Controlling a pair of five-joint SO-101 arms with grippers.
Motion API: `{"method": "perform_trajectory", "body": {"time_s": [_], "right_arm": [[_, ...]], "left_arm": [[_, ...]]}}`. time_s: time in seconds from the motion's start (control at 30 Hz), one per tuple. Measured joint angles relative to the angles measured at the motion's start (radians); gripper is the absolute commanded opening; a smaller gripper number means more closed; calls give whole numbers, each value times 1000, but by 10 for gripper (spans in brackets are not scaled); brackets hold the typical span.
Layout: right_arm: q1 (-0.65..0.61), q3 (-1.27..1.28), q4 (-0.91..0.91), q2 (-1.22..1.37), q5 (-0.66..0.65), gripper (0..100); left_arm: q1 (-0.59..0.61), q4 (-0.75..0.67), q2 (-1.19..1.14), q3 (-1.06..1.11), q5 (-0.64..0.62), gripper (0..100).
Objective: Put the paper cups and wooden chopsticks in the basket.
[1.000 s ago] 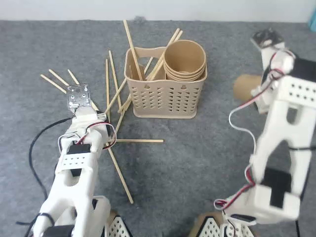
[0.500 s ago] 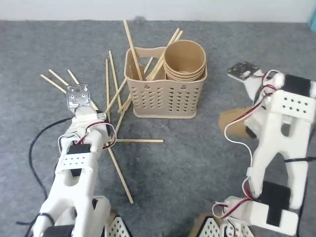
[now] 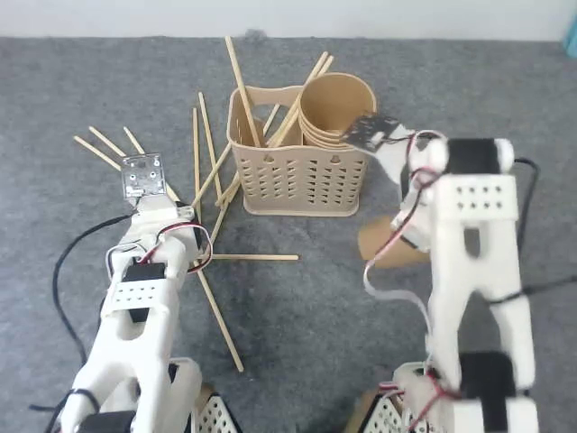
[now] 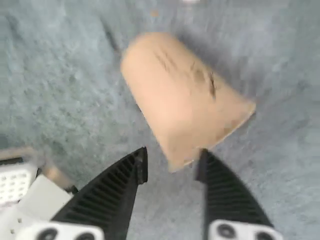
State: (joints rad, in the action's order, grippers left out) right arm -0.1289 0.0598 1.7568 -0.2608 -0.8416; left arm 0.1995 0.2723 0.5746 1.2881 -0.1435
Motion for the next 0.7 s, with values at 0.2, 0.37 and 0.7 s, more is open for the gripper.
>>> {"method": "perform_trajectory", "body": {"time_s": [0.2,0.37,0.7], "right_arm": [[-52,0,0,-258,83,226],[106,3,0,-430,209,108],[485,276,-89,-482,348,7]], "left_arm": [[0,0,0,0,0,13],[0,0,0,0,0,13],[0,0,0,0,0,13]]}}
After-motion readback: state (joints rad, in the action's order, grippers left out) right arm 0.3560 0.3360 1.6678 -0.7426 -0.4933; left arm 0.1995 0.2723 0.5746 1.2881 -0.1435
